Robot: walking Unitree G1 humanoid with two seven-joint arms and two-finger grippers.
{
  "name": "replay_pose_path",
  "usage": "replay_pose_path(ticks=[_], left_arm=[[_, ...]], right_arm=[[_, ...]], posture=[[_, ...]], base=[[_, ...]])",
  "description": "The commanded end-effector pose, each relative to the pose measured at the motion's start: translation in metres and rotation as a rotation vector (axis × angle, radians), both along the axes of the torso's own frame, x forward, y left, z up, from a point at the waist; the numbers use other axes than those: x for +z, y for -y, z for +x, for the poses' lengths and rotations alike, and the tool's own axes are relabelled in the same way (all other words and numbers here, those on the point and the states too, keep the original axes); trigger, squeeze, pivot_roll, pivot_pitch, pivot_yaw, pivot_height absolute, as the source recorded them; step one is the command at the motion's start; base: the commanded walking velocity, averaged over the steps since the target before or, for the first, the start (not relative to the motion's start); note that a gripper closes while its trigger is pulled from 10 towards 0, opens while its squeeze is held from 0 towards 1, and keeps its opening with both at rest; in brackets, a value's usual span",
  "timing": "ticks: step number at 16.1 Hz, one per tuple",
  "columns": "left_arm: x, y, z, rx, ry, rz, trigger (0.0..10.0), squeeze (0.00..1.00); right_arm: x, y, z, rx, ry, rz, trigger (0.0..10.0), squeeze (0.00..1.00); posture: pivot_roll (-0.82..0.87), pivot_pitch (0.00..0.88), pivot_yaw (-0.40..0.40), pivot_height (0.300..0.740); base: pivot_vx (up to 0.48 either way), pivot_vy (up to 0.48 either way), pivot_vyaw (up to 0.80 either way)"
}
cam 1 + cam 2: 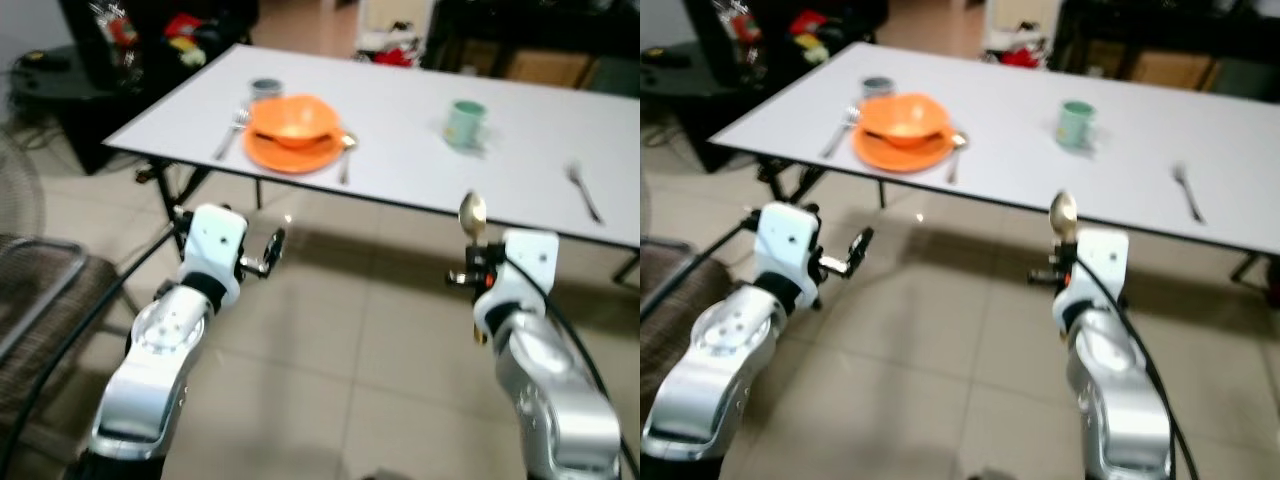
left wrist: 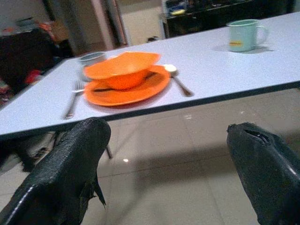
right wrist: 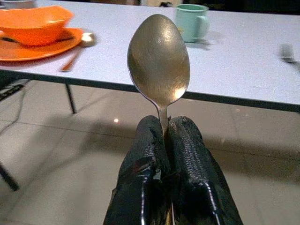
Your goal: Setting the table
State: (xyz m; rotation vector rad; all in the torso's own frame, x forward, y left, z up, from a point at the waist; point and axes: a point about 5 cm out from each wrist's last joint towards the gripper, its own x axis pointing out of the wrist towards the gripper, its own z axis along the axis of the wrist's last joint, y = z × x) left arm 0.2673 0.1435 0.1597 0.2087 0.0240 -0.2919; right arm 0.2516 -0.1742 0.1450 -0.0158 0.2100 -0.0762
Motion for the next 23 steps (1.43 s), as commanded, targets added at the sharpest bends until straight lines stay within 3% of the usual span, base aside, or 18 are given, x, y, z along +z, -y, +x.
replay_pose_path(ticks=[1, 6, 13, 23], left_arm=[[0.0012, -0.0011, -0.0014, -0.008, -0.002, -0.012, 10.0, 0.04], [0.0001, -0.0061, -0.0024, 0.007, -0.008, -0.014, 10.0, 0.04], [-0.0017, -0.0041, -0.0026, -0.016, -0.011, -0.017, 10.0, 0.04], [-0.0059, -0.0054, -0.0092, -0.021, -0.022, -0.01, 10.0, 0.04]], right_arm=[[0.0031, 0.0013, 0.0012, 0.01, 0.013, -0.011, 10.0, 0.0], [0.0048, -0.0052, 0.0041, 0.076, 0.023, -0.008, 10.0, 0.0], [0.0011, 0.0, 0.0021, 0.058, 0.003, -0.009, 10.0, 0.0], [0.002, -0.0033, 0.0053, 0.129, 0.01, -0.009, 10.0, 0.0]], posture=[[0.1, 0.0, -0.035, 0.74], [0.11, 0.0, -0.049, 0.74], [0.1, 0.0, -0.043, 0.74], [0.1, 0.0, -0.045, 0.74]], base=[[0.0, 0.0, 0.0], [0.2, 0.0, 0.0], [0.25, 0.0, -0.8], [0.251, 0.0, 0.0]])
